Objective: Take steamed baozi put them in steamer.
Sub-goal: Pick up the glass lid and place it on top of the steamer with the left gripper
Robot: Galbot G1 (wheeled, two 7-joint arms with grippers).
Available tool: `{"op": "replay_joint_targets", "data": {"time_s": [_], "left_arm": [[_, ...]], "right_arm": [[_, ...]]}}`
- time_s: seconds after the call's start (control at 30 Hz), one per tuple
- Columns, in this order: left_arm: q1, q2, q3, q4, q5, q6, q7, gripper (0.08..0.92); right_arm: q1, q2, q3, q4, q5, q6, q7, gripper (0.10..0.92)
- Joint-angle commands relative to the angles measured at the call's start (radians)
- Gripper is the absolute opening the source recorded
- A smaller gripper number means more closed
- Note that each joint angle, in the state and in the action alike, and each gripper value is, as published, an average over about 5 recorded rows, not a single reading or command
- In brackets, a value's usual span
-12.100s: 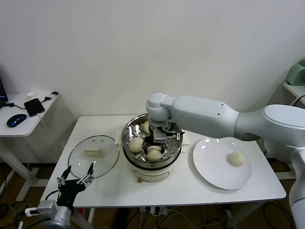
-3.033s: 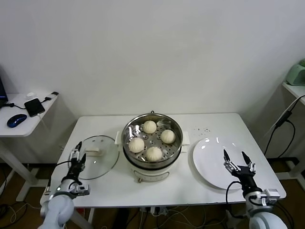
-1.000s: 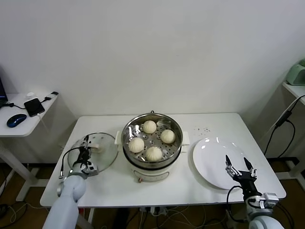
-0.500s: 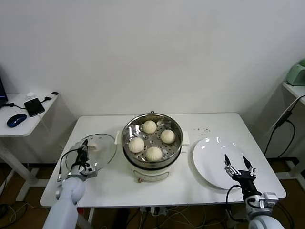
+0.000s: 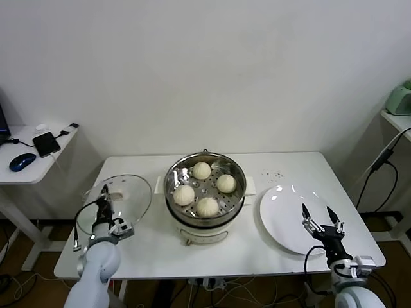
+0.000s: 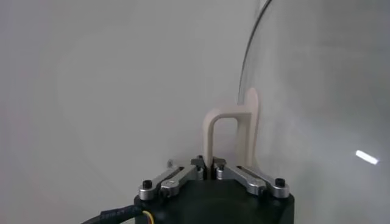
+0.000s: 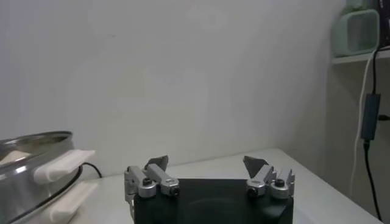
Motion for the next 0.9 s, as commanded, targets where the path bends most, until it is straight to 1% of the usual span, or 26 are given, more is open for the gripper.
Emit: {"op": "replay_joint_targets", "data": {"time_s": [0.03, 0.1, 0.23, 0.37, 0.57, 0.8, 0.9], "left_arm": [[0.084, -0.087, 0.016, -0.41, 0.306, 0.377, 0.276, 0.155], [0.079, -0.114, 0.014, -0.446, 0.343, 0.397, 0.331, 0.155], [0.078, -0.171, 0.054, -0.513, 0.383, 0.416, 0.391, 0.155], [0.076, -0.218, 0.154, -0.547, 0.415, 0.423, 0.411, 0.155], [0.023, -0.298, 0.286, -0.495, 0.459, 0.414, 0.411, 0.155], [-0.037, -0.305, 0.426, -0.49, 0.417, 0.407, 0.47, 0.155], [-0.056, -0.305, 0.481, -0.486, 0.394, 0.412, 0.481, 0.155]], "right_arm": [[0.003, -0.004, -0.002, 0.0, 0.009, 0.001, 0.002, 0.823], [0.005, -0.004, -0.002, 0.0, 0.011, -0.001, 0.002, 0.823], [0.003, -0.004, -0.003, 0.001, 0.006, -0.005, 0.002, 0.823], [-0.001, -0.005, 0.0, 0.005, 0.001, -0.007, 0.002, 0.823], [-0.015, 0.016, 0.029, 0.017, -0.01, -0.015, 0.001, 0.823], [-0.031, 0.032, 0.066, 0.004, -0.018, -0.011, -0.007, 0.823], [-0.032, 0.037, 0.069, -0.01, -0.028, -0.009, -0.007, 0.823]]}}
